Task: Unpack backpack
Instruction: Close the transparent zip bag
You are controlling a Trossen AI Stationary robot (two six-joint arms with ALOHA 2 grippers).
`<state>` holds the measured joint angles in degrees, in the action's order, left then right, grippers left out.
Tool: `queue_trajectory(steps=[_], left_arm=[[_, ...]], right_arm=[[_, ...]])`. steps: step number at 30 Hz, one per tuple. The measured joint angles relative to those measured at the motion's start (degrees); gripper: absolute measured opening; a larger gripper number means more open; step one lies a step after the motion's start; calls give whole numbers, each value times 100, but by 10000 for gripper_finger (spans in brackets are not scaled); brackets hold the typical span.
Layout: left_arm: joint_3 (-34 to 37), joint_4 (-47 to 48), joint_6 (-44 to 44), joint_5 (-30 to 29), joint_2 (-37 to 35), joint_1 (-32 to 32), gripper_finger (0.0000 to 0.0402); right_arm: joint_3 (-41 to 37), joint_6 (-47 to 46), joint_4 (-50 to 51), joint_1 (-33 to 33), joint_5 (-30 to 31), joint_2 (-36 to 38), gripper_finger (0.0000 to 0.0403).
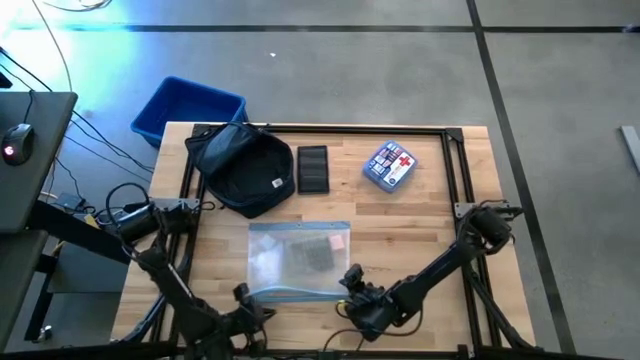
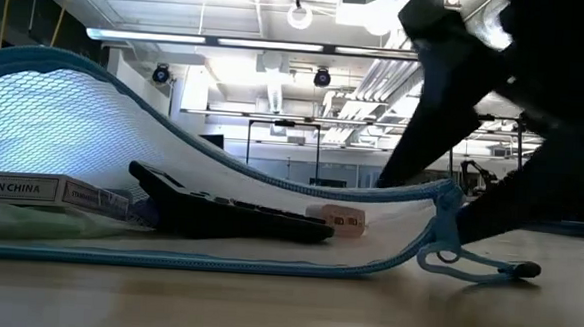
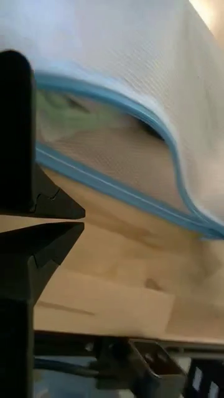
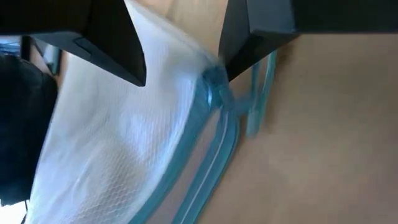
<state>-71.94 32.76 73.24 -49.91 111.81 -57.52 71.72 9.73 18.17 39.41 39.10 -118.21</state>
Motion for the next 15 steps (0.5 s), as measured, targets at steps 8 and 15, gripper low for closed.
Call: queue_trajectory(steps=[8, 15], left_arm=[[284, -1141, -969, -22, 13, 534, 1], [280, -1563, -1338, -50, 27, 932, 2]], right_arm=[[391, -515, -245, -355, -338, 71, 19], [1590, -683, 539, -456, -408, 79, 4]])
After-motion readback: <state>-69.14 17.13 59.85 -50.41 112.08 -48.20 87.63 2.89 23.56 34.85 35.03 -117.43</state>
